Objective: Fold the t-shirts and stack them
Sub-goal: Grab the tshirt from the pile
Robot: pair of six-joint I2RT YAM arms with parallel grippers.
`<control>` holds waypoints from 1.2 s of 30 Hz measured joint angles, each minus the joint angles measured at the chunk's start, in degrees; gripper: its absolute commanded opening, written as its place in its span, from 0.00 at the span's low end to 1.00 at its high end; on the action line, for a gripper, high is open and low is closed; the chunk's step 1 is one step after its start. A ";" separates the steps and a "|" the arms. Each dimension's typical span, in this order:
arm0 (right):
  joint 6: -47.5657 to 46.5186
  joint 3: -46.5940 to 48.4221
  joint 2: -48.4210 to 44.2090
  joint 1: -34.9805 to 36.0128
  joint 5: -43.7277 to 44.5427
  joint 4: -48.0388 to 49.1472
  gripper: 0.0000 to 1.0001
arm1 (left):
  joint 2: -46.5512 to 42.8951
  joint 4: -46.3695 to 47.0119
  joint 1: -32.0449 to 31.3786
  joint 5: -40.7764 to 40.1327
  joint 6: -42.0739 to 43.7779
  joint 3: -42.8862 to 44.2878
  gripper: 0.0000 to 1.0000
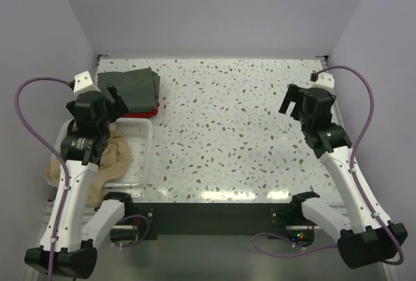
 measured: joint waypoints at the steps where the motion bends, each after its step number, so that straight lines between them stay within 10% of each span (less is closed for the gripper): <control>1: 0.15 -0.04 0.00 0.00 -0.07 0.00 0.99 | 0.09 -1.53 0.00 -1.29 -0.66 0.17 1.00; 16: 1.05 -0.31 1.68 0.00 -1.68 -0.28 0.99 | 2.10 -10.01 0.09 -13.27 -6.47 -3.41 1.00; 32: 2.78 -0.31 1.77 0.00 -2.43 -2.19 0.99 | 10.69 6.86 14.43 -2.19 -2.67 -13.88 1.00; 36: 3.06 -0.31 1.38 0.00 -2.43 -2.54 0.99 | 13.05 10.56 18.23 0.48 -1.62 -15.58 0.74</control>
